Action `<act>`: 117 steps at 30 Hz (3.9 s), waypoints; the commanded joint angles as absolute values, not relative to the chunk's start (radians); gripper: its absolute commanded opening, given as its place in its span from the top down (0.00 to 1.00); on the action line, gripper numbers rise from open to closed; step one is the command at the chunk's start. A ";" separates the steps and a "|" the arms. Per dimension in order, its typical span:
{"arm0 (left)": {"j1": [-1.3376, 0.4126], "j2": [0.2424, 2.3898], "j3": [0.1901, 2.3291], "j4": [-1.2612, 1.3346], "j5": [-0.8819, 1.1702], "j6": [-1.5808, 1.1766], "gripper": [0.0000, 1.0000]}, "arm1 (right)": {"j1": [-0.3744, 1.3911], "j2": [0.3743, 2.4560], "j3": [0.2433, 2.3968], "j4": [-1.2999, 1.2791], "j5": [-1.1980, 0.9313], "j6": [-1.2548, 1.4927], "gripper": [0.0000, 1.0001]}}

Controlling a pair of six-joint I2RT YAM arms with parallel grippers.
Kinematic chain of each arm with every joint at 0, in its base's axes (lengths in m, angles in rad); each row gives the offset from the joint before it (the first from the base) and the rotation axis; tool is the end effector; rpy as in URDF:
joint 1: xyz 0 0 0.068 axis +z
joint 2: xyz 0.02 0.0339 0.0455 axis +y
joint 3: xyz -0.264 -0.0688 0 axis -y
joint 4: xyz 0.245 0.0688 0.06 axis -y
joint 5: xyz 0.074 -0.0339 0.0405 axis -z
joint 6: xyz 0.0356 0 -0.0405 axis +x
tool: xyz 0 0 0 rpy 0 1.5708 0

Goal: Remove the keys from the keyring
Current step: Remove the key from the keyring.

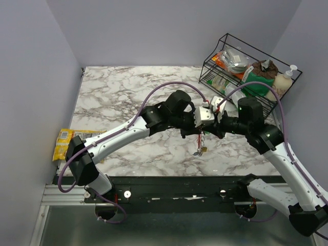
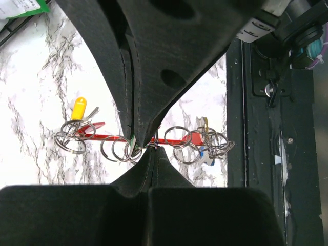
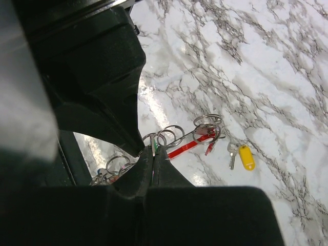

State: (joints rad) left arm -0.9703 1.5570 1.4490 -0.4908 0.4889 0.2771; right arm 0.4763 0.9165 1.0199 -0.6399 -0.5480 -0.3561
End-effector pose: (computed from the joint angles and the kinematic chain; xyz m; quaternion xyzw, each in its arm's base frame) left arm 0.1859 -0.3011 0.3513 0.5928 0.6304 -0.3552 0.3536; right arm 0.1573 0.1020 0.3546 -0.4607 0.7113 0.2634 0.4610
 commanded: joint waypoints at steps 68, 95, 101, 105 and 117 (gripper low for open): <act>-0.986 1.374 1.445 -0.560 0.882 0.394 1.00 | 0.210 1.063 1.014 -0.702 -1.170 -0.480 0.99; -0.985 1.448 1.430 -0.468 0.747 0.293 1.00 | 0.212 0.742 1.110 -0.839 -0.977 -0.713 0.99; -0.985 1.476 1.431 -0.428 0.672 0.229 1.00 | 0.215 0.752 1.160 -0.888 -1.051 -0.759 0.99; -0.985 1.500 1.451 -0.407 0.652 0.186 1.00 | 0.244 0.750 1.128 -0.865 -1.006 -0.769 0.99; -0.967 1.546 1.477 -0.373 0.574 0.091 1.00 | 0.439 0.697 1.025 -0.776 -0.729 -0.778 0.99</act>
